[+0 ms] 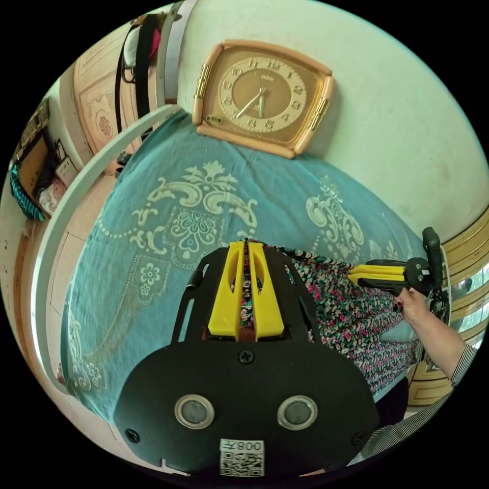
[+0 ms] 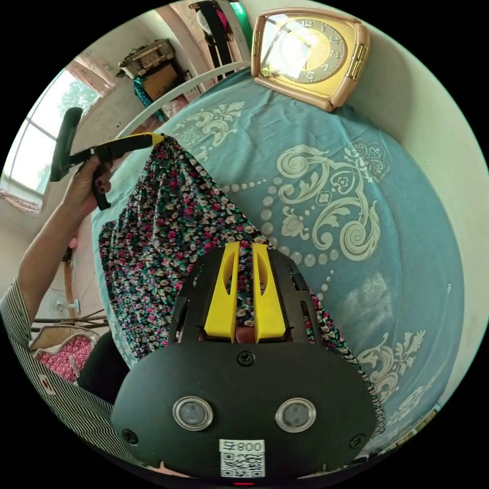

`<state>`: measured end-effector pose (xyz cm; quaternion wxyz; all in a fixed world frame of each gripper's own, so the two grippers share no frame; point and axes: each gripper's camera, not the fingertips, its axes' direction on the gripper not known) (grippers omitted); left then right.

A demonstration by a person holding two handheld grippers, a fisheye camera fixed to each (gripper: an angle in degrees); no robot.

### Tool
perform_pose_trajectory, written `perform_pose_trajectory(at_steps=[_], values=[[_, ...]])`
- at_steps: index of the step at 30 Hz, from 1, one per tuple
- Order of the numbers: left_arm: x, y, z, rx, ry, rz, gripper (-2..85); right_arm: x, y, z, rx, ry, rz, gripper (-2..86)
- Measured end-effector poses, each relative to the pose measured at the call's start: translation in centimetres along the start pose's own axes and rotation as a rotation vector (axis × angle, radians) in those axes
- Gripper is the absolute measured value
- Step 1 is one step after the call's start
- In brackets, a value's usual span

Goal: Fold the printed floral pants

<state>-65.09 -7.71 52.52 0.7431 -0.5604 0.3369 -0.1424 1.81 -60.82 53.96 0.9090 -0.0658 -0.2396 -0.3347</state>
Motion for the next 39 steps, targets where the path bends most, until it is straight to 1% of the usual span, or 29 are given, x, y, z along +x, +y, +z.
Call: perform_pose_trajectory(at_steps=[2, 5, 7, 10, 12, 14, 18, 20, 22, 24, 27, 29, 30, 33, 35, 39], values=[[-2.1, 0.8, 0.5, -0.008, -0.011, -0.02, 4.6, -0.1, -0.6, 2.7, -0.039, 0.055, -0.003, 4.0], [-5.5, 3.0, -0.9, 0.066, 0.089, -0.024, 6.9, -0.4, -1.1, 5.4, -0.01, 0.092, -0.009, 2.0], [-8.2, 5.9, -2.5, 0.115, 0.113, -0.029, 7.7, -0.5, -1.6, 7.5, -0.007, 0.126, -0.027, 1.1], [-11.3, 10.6, -4.1, 0.116, 0.131, -0.055, 8.3, 0.4, -2.1, 9.6, 0.012, 0.128, 0.015, 0.8], [-13.2, 13.9, -4.8, 0.117, 0.151, -0.096, 8.5, 1.0, -2.3, 10.9, 0.003, 0.082, 0.024, 0.8], [-14.9, 17.0, -5.1, 0.104, 0.171, -0.144, 8.8, 1.2, -2.0, 11.8, 0.019, 0.079, 0.028, 0.9], [-17.9, 23.2, -4.9, 0.1, 0.205, -0.244, 9.6, 1.4, -0.1, 12.5, 0.092, 0.03, 0.052, 2.4], [-18.7, 24.7, -4.0, 0.072, 0.206, -0.284, 9.7, 0.8, 1.4, 12.5, 0.127, -0.071, 0.049, 4.2], [-19.8, 25.9, -2.5, 0.044, 0.258, -0.329, 8.9, -2.3, 4.2, 12.8, 0.147, -0.216, -0.031, 5.6], [-20.7, 26.3, -1.3, 0.032, 0.338, -0.351, 6.8, -6.2, 6.6, 13.9, 0.103, -0.264, -0.132, 6.4], [-21.6, 26.7, -1.0, 0.024, 0.312, -0.364, 2.6, -12.2, 10.7, 16.7, -0.017, -0.32, -0.268, 7.4], [-21.9, 27.0, -1.5, 0.039, 0.312, -0.354, 1.7, -14.8, 12.7, 18.5, -0.088, -0.287, -0.322, 7.6], [-22.1, 27.3, -2.1, 0.058, 0.311, -0.343, 1.4, -16.1, 13.9, 19.8, -0.138, -0.239, -0.349, 7.4], [-22.6, 28.0, -3.1, 0.078, 0.308, -0.328, 0.9, -17.5, 16.1, 21.7, -0.203, -0.201, -0.354, 5.8], [-23.0, 28.4, -3.1, 0.08, 0.322, -0.344, 0.8, -17.7, 16.9, 21.7, -0.185, -0.208, -0.342, 3.7], [-23.3, 29.5, -2.5, 0.1, 0.36, -0.413, 0.7, -18.3, 18.5, 22.2, -0.218, -0.223, -0.339, 1.2]])
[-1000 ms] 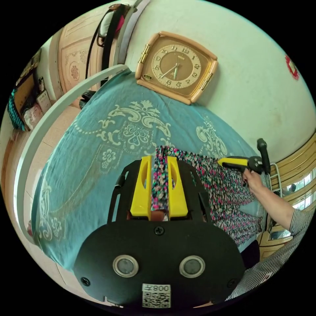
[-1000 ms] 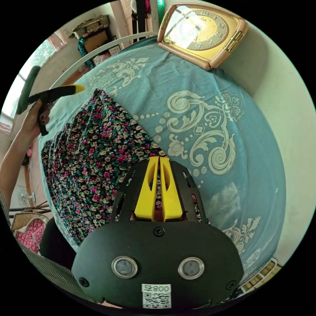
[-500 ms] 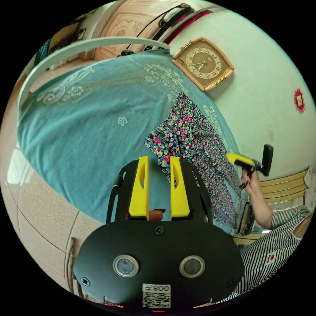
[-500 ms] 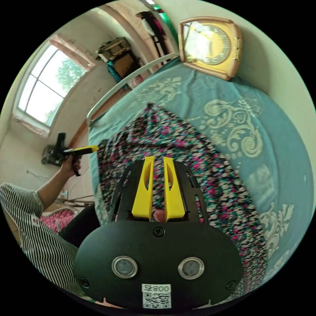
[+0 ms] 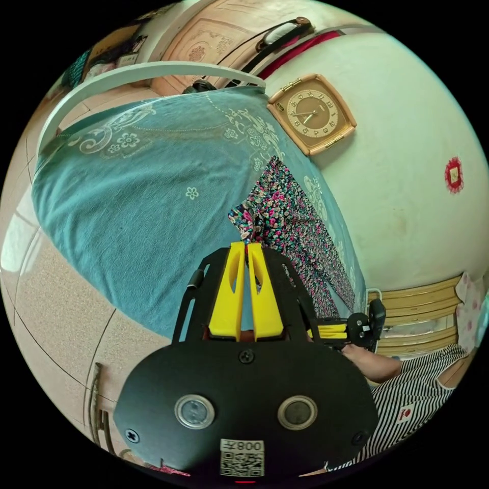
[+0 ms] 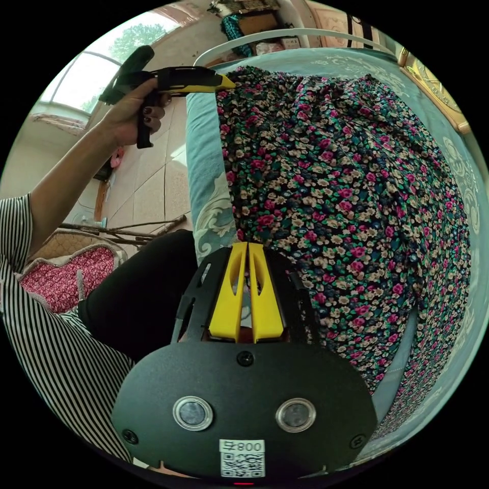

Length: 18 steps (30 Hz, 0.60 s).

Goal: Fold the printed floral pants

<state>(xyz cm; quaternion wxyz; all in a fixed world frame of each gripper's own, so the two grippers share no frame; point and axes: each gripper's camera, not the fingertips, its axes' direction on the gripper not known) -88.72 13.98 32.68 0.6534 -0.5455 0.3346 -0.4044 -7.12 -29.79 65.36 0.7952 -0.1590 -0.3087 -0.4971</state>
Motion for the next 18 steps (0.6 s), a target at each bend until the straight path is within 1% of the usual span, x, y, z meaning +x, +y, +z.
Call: perform_pose_trajectory(at_steps=[2, 5, 7, 10, 12, 18], values=[[0.1, 0.2, 0.1, 0.006, -0.02, -0.002, 0.7, -0.5, 0.7, 0.0, -0.005, 0.001, 0.003, 0.9], [0.3, 0.6, 0.4, 0.022, -0.021, -0.01, 0.8, -1.4, 2.2, -0.5, 0.013, -0.066, 0.003, 0.6], [0.7, 0.9, 1.4, -0.014, -0.092, -0.001, 1.0, -2.5, 3.5, -0.8, 0.017, -0.053, 0.002, 0.7], [0.8, 1.7, 3.0, -0.07, -0.098, -0.043, 1.6, -3.5, 5.1, -0.9, 0.003, -0.124, 0.015, 1.4], [1.3, 2.4, 3.1, -0.039, -0.121, -0.062, 2.3, -4.0, 6.1, -0.7, -0.018, -0.108, 0.023, 2.3], [5.3, 5.0, 2.9, 0.061, -0.153, -0.05, 3.8, -4.5, 11.2, -4.0, 0.101, -0.175, 0.138, 6.1]])
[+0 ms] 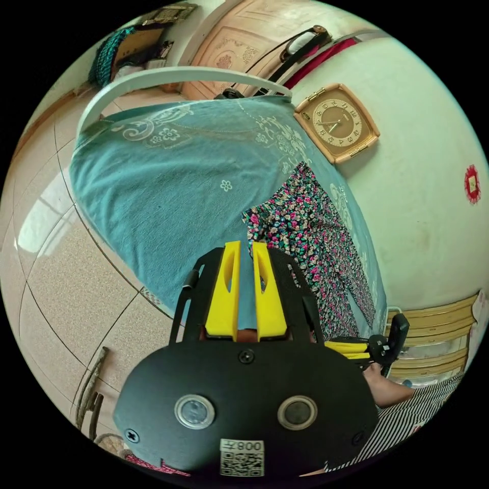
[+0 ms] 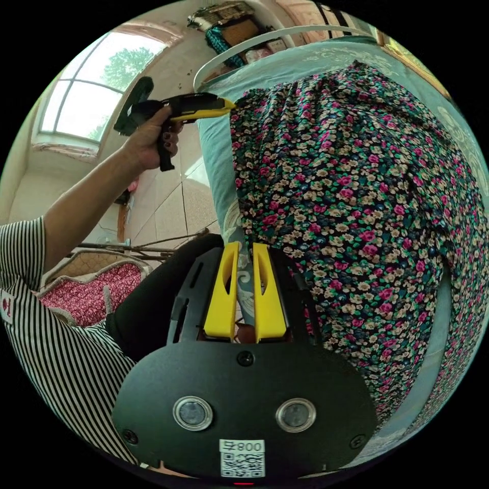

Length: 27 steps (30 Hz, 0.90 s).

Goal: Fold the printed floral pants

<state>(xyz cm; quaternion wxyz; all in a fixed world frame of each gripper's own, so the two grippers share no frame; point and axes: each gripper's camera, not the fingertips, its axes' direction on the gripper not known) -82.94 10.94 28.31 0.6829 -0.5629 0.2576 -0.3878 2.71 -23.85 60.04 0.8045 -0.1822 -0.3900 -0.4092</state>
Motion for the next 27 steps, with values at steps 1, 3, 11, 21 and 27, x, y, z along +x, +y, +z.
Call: perform_pose_trajectory(at_steps=[1, 3, 11, 21, 27], values=[[1.6, 0.6, 0.2, -0.001, 0.028, 0.036, 3.8, -0.2, 1.2, -0.9, 0.023, -0.029, 0.021, 6.5], [4.7, 1.6, 1.2, -0.036, 0.06, 0.114, 3.7, -0.9, 3.1, -2.4, 0.062, -0.049, 0.037, 6.6], [20.4, 8.7, 9.3, -0.394, 0.181, 0.526, 2.1, -2.0, 16.2, -10.3, 0.174, 0.046, 0.249, 6.4], [31.1, 13.6, 13.6, -0.545, -0.044, 0.729, 0.8, -2.1, 35.6, -16.5, 0.217, 0.115, 0.661, 1.3], [38.3, 17.2, 16.2, -0.655, -0.021, 0.852, 4.1, -6.5, 41.7, -22.6, 0.295, 0.173, 0.686, 0.5]])
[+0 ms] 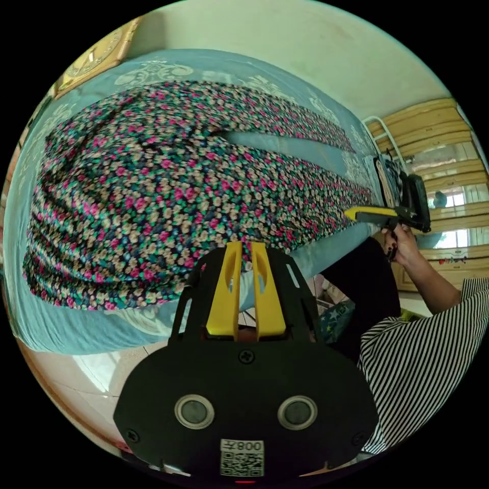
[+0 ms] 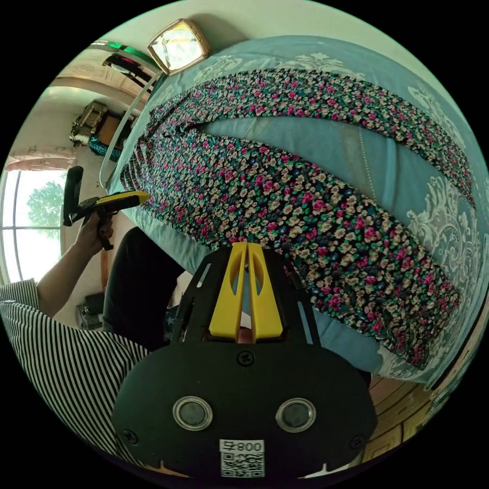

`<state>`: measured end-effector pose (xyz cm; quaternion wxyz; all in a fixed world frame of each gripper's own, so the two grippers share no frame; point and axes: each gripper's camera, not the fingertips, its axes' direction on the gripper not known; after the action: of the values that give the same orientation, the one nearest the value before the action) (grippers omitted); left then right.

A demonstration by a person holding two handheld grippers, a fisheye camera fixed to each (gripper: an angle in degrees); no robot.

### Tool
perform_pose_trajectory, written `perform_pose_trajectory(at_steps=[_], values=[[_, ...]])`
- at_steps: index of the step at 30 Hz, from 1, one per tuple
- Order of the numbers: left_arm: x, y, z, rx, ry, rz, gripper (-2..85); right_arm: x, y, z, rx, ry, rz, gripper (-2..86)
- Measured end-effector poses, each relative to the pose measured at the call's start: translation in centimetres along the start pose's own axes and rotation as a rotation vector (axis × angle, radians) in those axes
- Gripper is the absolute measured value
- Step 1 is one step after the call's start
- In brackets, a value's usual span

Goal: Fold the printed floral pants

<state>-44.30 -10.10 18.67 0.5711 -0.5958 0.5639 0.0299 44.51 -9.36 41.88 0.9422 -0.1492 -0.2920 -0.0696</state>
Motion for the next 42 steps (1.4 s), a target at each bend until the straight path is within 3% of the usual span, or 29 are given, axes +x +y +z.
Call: perform_pose_trajectory(at_steps=[3, 10, 15, 21, 28, 37, 42], values=[[2.5, -1.7, 1.3, -0.038, -0.086, 0.001, 4.1, 2.9, 3.9, -4.9, 0.06, 0.076, 0.095, 0.6], [5.9, -4.5, 0.4, -0.017, -0.029, -0.038, 2.5, 13.3, 14.4, -16.0, 0.184, 0.171, 0.47, 5.6], [9.7, -8.0, 0.6, -0.019, -0.031, 0.013, 2.1, 17.8, 17.5, -21.6, 0.232, 0.199, 0.589, 6.8], [13.5, -12.6, 1.2, -0.012, -0.027, 0.046, 1.0, 20.7, 18.1, -24.5, 0.122, 0.208, 0.633, 6.5], [15.6, -16.1, 1.7, -0.021, -0.017, 0.037, 0.2, 22.3, 21.1, -30.1, 0.146, 0.155, 0.617, 1.8], [16.9, -16.1, 1.0, -0.038, 0.007, 0.058, 0.2, 19.7, 27.8, -36.3, 0.256, 0.115, 0.564, 5.4], [16.7, -15.7, 0.7, -0.066, -0.01, 0.053, 0.2, 18.2, 31.4, -36.5, 0.204, 0.104, 0.562, 6.5]])
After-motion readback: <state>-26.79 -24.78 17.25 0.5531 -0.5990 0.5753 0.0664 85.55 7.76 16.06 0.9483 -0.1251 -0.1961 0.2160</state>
